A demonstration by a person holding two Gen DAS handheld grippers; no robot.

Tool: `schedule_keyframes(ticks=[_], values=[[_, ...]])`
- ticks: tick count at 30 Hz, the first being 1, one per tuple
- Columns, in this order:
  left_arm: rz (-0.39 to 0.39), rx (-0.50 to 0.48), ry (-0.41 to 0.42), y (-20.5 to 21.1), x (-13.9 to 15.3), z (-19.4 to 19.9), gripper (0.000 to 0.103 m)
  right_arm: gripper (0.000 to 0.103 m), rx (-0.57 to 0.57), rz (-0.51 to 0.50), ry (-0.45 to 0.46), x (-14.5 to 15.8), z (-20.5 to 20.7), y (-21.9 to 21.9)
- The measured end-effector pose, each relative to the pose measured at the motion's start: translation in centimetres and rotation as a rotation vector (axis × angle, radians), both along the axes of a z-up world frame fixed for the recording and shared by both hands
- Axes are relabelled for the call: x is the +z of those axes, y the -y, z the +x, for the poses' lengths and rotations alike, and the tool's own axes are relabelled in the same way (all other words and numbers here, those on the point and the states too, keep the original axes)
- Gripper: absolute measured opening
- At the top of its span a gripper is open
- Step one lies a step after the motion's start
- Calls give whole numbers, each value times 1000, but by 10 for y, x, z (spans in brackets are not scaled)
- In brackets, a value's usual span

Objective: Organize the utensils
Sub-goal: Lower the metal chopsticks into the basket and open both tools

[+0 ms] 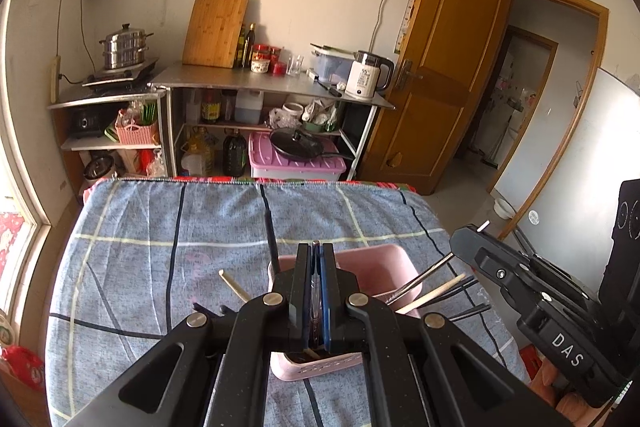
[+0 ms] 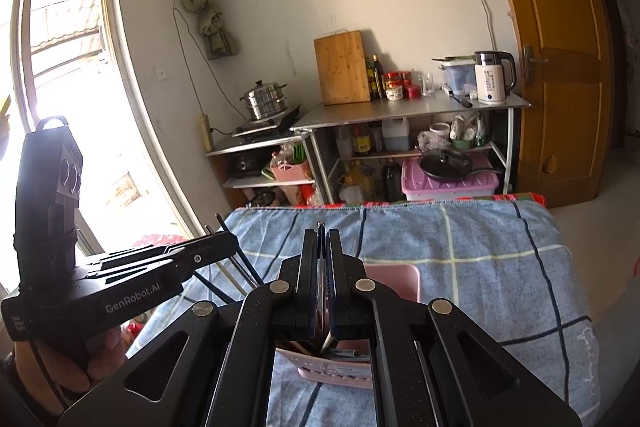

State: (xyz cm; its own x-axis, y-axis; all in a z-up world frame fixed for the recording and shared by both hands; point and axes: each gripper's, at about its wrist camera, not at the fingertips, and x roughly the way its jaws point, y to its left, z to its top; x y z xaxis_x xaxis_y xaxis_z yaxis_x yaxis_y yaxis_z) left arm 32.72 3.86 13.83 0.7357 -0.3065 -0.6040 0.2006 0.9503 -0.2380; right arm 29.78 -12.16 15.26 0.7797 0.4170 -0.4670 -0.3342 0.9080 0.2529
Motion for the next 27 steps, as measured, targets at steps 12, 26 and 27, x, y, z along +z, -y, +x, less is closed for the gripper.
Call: schedule_keyframes(ticks=[12,26,27], values=[[3,-16,-40,1,-25,5,4,4,23,-29,-89,-28,11,-9],[-5,5,21,-5,-4,-23,5,9,13,-37,-52,-7,-8,2],[-4,6,27,-6,-2,-28,5,10,14,-36,-48,-6,-12,3]])
